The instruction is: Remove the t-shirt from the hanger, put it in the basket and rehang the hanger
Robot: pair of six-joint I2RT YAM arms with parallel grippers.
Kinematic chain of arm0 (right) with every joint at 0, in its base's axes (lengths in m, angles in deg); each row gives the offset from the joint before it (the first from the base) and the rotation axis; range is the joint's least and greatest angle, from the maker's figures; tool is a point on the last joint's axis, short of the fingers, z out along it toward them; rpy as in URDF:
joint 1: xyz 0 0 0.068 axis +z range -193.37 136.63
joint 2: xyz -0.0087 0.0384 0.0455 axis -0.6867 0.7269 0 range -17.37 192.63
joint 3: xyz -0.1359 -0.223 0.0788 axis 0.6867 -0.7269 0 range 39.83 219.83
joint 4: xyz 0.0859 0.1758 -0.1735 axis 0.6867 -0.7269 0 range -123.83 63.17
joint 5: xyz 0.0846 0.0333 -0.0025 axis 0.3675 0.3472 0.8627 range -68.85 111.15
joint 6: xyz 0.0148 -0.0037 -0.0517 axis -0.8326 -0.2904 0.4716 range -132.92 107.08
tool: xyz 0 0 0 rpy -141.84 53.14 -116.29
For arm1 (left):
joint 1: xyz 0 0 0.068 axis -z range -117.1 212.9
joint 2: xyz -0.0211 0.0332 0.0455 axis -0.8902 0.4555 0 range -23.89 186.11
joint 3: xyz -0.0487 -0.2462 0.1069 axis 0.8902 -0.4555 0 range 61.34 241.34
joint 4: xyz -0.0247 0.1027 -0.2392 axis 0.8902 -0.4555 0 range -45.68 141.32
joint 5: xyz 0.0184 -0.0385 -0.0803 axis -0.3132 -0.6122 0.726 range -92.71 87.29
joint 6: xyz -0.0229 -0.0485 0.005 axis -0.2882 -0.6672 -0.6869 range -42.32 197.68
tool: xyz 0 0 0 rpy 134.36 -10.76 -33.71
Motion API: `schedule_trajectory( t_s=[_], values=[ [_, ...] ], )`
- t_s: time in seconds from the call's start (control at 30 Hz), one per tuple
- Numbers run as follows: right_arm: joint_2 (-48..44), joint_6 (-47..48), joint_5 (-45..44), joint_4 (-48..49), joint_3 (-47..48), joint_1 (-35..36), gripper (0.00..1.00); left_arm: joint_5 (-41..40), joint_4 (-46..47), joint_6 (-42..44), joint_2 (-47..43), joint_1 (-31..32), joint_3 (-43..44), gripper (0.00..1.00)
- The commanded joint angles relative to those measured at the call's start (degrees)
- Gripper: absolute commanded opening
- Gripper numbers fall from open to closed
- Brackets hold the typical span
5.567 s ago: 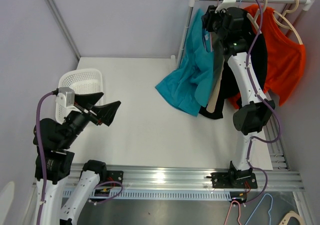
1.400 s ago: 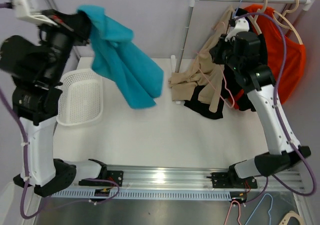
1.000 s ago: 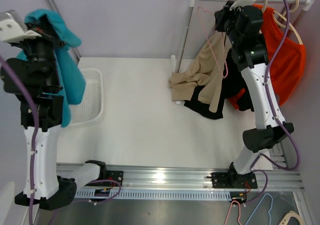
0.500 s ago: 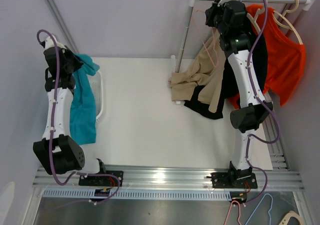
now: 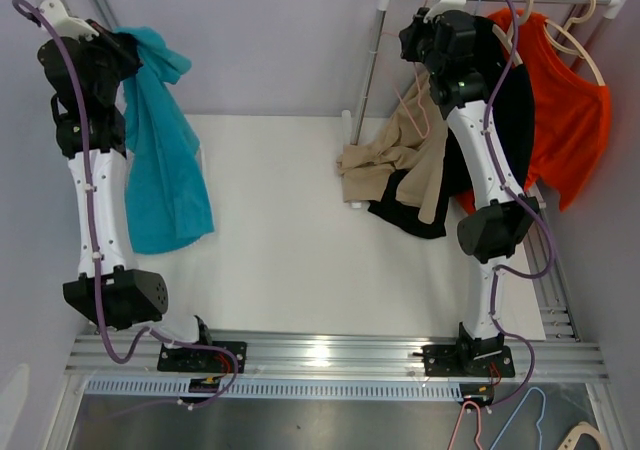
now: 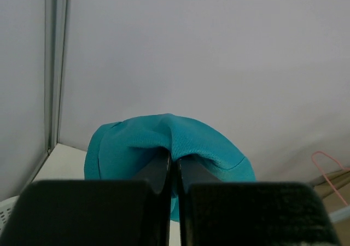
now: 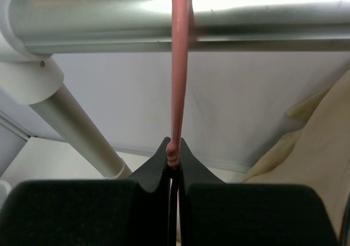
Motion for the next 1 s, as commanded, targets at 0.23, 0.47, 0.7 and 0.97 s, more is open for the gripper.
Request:
schedule_trajectory(
  t_s=[0.23, 0.47, 0.7, 0.97],
  values=[
    [0.3, 0.1, 1.9, 1.1, -1.1, 0.6, 0.0, -15.0, -3.4, -4.6, -2.2, -2.1, -11.7, 0.01],
    [-1.6, 0.6, 4.2, -0.3, -1.4, 0.8, 0.31, -17.5, -7.6, -1.7, -7.4, 1.7, -20.1, 0.03],
    [-10.5, 0.9, 3.0, -2.7, -5.9, -0.4, 0.76, -21.3, -11.5, -1.2, -8.7, 2.7, -24.8, 0.37],
    [-23.2, -3.4, 3.5, -6.6, -14.1, -9.5, 0.84, -19.8, -12.2, -0.6, -14.9, 3.2, -26.1, 0.99]
  ],
)
